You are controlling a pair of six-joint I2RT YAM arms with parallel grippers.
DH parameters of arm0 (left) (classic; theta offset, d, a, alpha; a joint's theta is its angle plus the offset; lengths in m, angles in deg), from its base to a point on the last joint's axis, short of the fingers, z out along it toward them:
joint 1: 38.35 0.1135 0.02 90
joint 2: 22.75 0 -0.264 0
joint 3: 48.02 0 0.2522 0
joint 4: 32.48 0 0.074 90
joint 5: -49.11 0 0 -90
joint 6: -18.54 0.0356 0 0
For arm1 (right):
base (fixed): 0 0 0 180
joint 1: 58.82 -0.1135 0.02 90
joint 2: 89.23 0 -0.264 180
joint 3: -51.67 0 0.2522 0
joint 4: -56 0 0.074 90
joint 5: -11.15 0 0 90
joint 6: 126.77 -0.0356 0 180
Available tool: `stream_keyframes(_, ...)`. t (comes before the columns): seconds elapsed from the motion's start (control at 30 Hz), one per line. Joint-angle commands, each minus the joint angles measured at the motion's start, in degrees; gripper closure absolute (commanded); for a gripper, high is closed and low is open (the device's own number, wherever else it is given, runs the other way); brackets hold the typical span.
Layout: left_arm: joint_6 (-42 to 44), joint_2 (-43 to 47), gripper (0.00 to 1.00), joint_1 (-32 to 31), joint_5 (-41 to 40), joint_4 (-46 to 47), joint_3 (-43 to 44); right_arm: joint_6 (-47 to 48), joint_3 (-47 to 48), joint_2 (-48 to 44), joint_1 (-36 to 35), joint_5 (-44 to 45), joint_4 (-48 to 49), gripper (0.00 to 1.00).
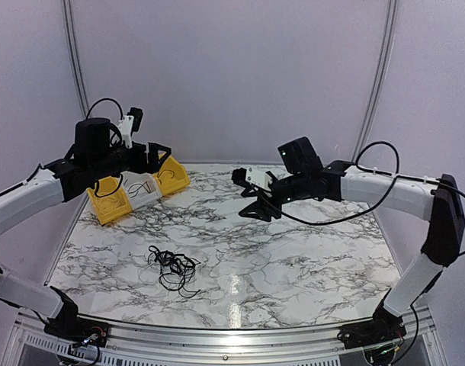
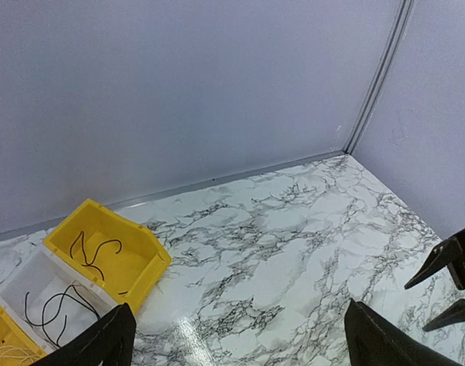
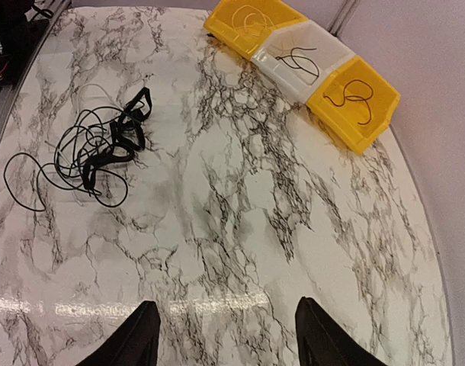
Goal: Untangle the cables
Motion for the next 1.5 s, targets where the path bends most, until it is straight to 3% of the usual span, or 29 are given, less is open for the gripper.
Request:
stream_keyframes(0.0, 1.23, -0.32, 0.01, -1.69, -16.97, 2.58, -0.66, -4.77, 7.05, 7.91, -3.66, -8.00, -5.25, 0.41)
stream_keyframes(0.03, 0.19, -1.50, 0.01, -1.44, -21.79, 4.24, -1.97, -5.43, 8.37, 9.65, -4.45, -9.73, -5.68, 0.42)
stream_keyframes(0.07, -1.39, -1.83, 0.01, -0.45, -19.72, 4.55, -2.89, -6.12, 9.77, 11.23, -5.53, -11.09, -5.98, 0.43)
stream_keyframes(0.1, -2.96, -1.35, 0.01, 1.35, -12.69, 5.66, -4.34, -6.67, 11.01, 12.90, -6.30, -12.31, -6.15, 0.44)
stream_keyframes(0.17, -7.37, 0.29, 0.01, 5.25, 3.82, 17.41, -11.74, -7.81, 12.77, 16.03, -7.69, -13.42, -5.95, 0.46)
stream_keyframes(0.2, -9.67, 1.04, 0.01, 6.25, 5.41, 20.54, -13.60, -8.42, 13.30, 16.86, -8.20, -13.81, -5.54, 0.47)
stream_keyframes(0.4, -19.88, 1.33, 0.01, 7.43, -7.86, 21.65, -17.48, -10.13, 17.28, 23.47, -10.03, -17.12, -4.76, 0.50)
stream_keyframes(0.47, -32.14, -0.23, 0.01, 8.38, -18.63, 13.84, -16.02, -10.99, 18.63, 25.24, -10.24, -17.98, -4.50, 0.50)
stream_keyframes(0.5, -35.69, -2.09, 0.01, 9.50, -19.47, 9.04, -13.60, -11.70, 18.98, 25.90, -10.24, -18.67, -3.90, 0.50)
stream_keyframes(0.53, -34.35, -5.37, 0.01, 10.51, -16.51, 5.74, -10.46, -12.39, 19.30, 26.67, -10.26, -19.42, -3.49, 0.50)
stream_keyframes(0.63, -19.13, -10.78, 0.01, 10.83, -5.89, -4.54, 0.52, -12.77, 20.97, 28.97, -10.97, -19.82, -4.33, 0.51)
stream_keyframes(0.77, -15.38, -7.66, 0.01, 10.80, -4.93, -3.45, -0.73, -12.71, 21.78, 30.53, -11.74, -19.42, -4.56, 0.51)
stream_keyframes(0.9, -5.39, -1.84, 0.01, 8.94, -10.53, -3.86, -1.66, -13.21, 23.13, 32.27, -11.98, -19.79, -4.91, 0.51)
stream_keyframes(1.0, 1.68, 2.25, 0.01, 6.87, -20.25, -6.00, -1.36, -13.35, 24.81, 33.88, -12.27, -20.23, -5.89, 0.52)
stream_keyframes(1.07, 1.01, 5.04, 0.01, 7.55, -21.44, -2.21, -4.13, -13.31, 25.85, 34.84, -12.58, -20.50, -6.36, 0.53)
stream_keyframes(1.13, -10.25, 8.07, 0.01, 8.56, -26.64, 6.00, -9.05, -13.11, 27.00, 35.81, -13.00, -20.73, -7.21, 0.56)
stream_keyframes(1.2, -16.96, 11.36, 0.01, 10.90, -21.89, 9.80, -13.06, -13.19, 28.09, 36.58, -13.14, -21.13, -8.03, 0.63)
stream_keyframes(1.3, -15.90, 11.60, 0.02, 12.58, -13.77, 14.98, -15.88, -13.56, 28.48, 36.99, -13.14, -21.62, -8.11, 0.69)
stream_keyframes(1.47, -13.21, 7.03, 0.17, 12.60, -7.97, 11.53, -12.68, -13.28, 29.52, 38.40, -13.16, -21.46, -9.86, 0.66)
